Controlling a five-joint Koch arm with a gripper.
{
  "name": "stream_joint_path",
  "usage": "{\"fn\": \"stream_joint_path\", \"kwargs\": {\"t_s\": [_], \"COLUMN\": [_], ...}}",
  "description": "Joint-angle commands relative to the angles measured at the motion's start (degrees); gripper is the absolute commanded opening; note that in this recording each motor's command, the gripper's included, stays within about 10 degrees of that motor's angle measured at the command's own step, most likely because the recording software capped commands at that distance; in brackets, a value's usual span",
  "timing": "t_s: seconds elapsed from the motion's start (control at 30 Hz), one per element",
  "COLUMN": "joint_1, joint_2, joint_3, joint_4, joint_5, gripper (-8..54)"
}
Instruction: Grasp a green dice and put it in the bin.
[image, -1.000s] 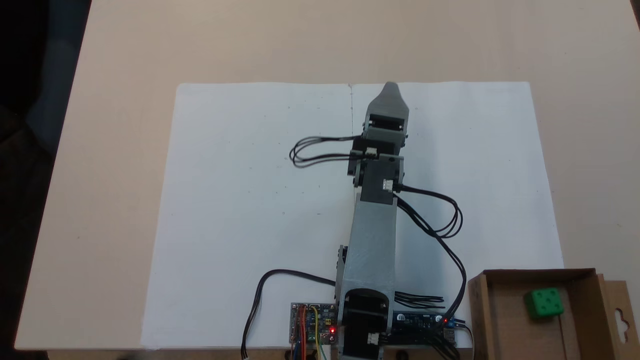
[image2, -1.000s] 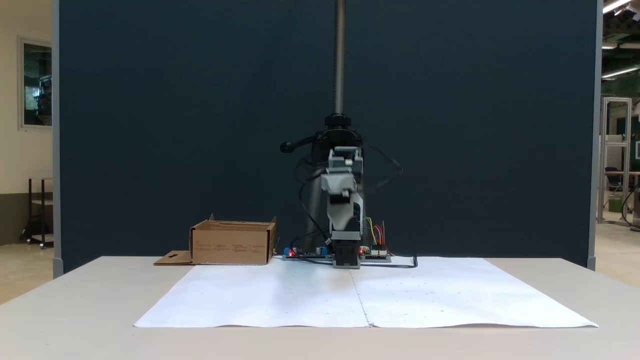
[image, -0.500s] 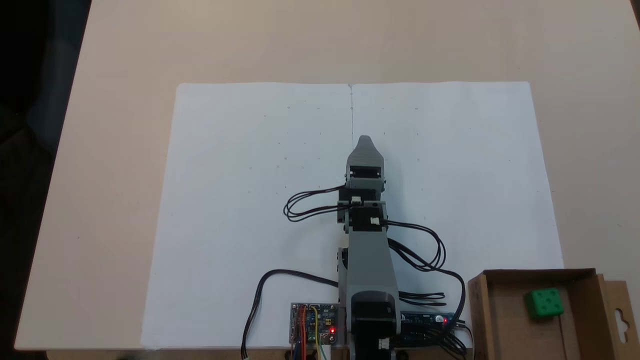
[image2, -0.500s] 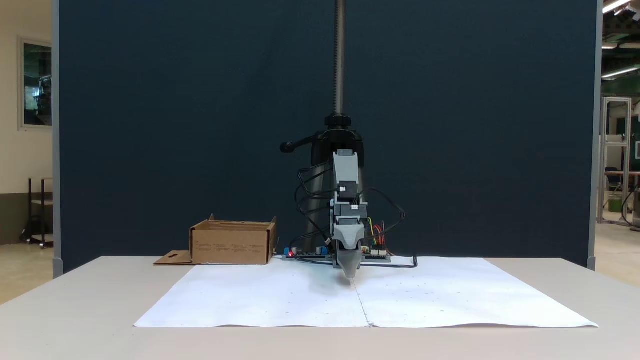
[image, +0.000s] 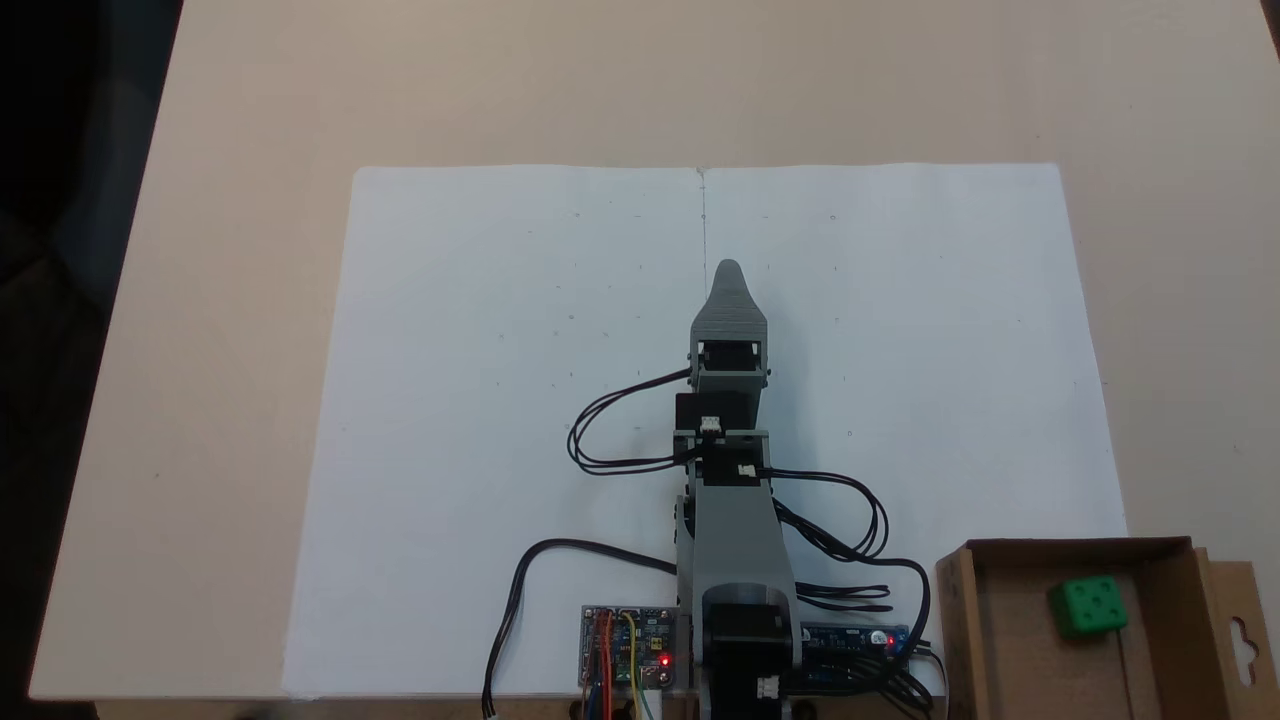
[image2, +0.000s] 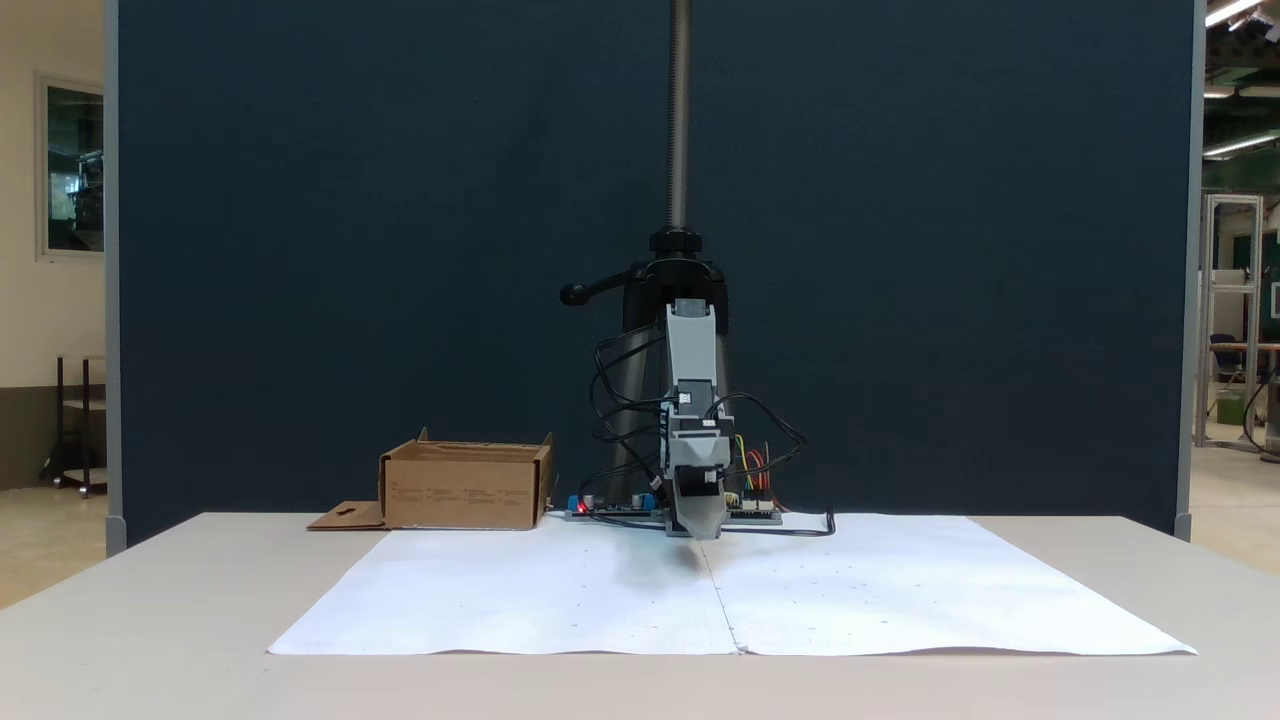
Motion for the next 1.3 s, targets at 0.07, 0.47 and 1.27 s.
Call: {"fn": "stream_joint_path", "kwargs": {"t_s": [0.07,0.47,1.27], "joint_1": [-0.8,-0.4,0.5], "joint_2": [6.2,6.9,6.7], "joint_3": [4.3,4.7,4.6], "joint_4": [-12.0,-24.2,-37.2], "joint_5": [-4.1,-5.3,-5.1], "gripper": [43.3,43.7,45.2]}}
